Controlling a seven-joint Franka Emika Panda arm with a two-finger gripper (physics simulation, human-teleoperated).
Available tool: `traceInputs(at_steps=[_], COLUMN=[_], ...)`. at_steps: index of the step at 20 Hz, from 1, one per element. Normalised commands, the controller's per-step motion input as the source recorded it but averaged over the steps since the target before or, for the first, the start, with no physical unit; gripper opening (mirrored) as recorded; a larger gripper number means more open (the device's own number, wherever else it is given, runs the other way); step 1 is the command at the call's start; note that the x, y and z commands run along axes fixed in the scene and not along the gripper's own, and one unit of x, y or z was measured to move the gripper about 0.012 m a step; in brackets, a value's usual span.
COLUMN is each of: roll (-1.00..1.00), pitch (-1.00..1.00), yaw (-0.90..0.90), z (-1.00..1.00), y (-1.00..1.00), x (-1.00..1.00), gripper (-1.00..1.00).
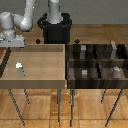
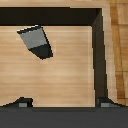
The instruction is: Place the milk carton into the appropriate compartment.
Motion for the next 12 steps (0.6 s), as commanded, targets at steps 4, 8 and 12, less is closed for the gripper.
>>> traceInputs(at_steps=[4,8,12], roll=[0.00,0.00,0.00], pitch=[0.00,0.00,0.00], yaw=[0.30,0.98,0.22], z=[0.00,0.00,0.00], y=[0.00,0.00,0.00], x=[0.25,0.00,0.50], gripper=[1.00,1.00,1.00])
